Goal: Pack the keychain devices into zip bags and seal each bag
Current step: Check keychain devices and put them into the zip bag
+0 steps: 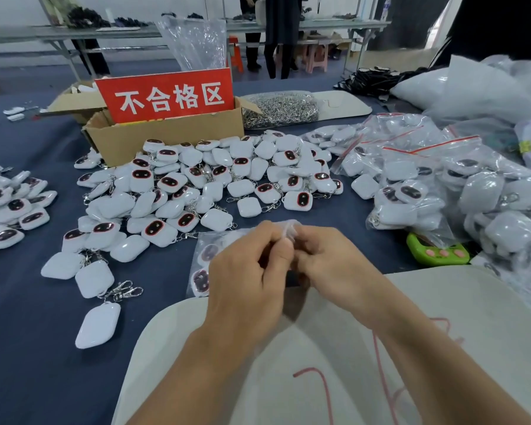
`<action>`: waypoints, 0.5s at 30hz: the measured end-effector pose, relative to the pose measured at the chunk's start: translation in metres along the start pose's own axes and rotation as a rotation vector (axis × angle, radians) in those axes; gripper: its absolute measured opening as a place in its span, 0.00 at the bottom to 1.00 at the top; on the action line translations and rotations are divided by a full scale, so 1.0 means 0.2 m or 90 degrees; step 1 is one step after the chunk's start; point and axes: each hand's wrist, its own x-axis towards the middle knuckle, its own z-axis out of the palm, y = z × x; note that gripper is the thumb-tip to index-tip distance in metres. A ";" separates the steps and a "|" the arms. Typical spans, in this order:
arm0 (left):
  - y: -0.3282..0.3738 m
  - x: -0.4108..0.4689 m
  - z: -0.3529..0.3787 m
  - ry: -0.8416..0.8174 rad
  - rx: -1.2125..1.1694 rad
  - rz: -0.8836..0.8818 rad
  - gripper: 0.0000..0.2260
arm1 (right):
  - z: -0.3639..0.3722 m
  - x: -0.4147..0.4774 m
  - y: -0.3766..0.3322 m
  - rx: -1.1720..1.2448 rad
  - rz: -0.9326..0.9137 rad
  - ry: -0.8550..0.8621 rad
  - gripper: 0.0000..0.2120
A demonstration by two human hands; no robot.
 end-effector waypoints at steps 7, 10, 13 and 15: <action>-0.08 0.15 -0.15 0.311 -0.190 -0.162 0.11 | -0.04 0.05 0.08 0.009 -0.038 0.381 0.09; -0.09 0.24 -0.31 0.444 -0.200 -0.109 0.12 | -0.01 0.12 0.14 -0.188 0.038 0.292 0.21; -0.08 0.25 -0.34 0.430 -0.123 -0.021 0.12 | 0.03 0.21 0.16 -0.340 0.017 0.191 0.34; -0.09 0.20 -0.27 0.327 -0.024 -0.049 0.11 | 0.03 0.28 0.17 -0.383 -0.013 0.162 0.36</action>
